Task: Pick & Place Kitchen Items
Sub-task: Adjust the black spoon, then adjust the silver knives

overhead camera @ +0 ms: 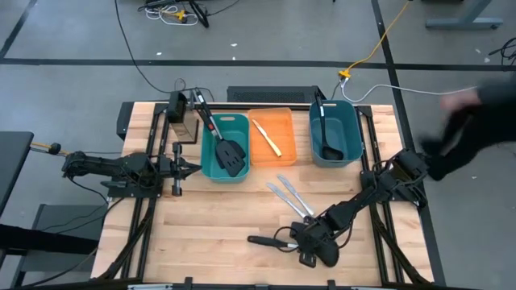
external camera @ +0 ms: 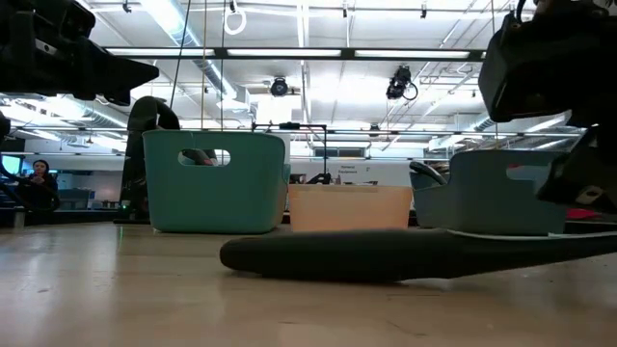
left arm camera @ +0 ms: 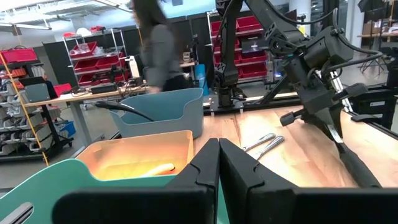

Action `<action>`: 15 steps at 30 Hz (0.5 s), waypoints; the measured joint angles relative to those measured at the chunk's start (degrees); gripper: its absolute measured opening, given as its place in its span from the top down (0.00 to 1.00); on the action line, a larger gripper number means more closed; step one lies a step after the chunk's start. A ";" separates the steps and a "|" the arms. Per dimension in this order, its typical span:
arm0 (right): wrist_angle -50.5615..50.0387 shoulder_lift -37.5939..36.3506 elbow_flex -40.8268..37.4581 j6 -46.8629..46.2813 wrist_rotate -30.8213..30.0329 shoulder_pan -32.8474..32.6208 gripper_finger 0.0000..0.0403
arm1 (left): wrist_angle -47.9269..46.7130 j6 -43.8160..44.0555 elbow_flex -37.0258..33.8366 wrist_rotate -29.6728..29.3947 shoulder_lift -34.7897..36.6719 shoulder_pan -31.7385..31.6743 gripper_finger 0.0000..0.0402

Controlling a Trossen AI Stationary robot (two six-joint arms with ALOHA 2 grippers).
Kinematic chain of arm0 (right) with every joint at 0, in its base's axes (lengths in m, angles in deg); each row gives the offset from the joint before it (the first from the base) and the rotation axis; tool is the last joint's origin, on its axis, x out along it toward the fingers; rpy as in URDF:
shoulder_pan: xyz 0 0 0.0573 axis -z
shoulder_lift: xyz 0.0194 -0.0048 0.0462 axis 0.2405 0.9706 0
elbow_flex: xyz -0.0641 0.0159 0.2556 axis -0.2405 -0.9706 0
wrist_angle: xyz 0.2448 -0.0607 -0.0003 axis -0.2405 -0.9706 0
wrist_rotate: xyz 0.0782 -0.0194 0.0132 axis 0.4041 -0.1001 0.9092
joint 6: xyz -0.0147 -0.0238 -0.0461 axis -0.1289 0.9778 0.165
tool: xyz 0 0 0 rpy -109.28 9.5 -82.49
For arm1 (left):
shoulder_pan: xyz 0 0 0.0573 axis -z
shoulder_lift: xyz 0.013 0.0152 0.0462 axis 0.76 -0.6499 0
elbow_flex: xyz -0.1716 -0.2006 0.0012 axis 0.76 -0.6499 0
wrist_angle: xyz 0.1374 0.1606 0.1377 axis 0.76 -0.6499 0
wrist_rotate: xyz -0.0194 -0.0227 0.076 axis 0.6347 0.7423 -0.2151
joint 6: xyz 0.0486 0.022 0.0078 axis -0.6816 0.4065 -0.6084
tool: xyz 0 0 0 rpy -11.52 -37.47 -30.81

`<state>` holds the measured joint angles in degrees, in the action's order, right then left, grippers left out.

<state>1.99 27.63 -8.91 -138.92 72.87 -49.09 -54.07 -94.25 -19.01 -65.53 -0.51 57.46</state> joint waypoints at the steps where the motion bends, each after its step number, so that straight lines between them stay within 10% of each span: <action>1: 0.03 0.00 0.00 0.04 0.44 0.12 0.75 | 0.00 0.00 0.00 0.00 0.00 0.01 0.96; 15: 0.23 -2.81 0.04 1.10 4.35 1.67 0.47 | 0.01 -0.10 0.00 0.00 0.00 0.01 0.96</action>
<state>2.23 24.82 -8.87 -137.82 77.21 -47.41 -54.05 -94.36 -19.01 -65.53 -0.51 57.48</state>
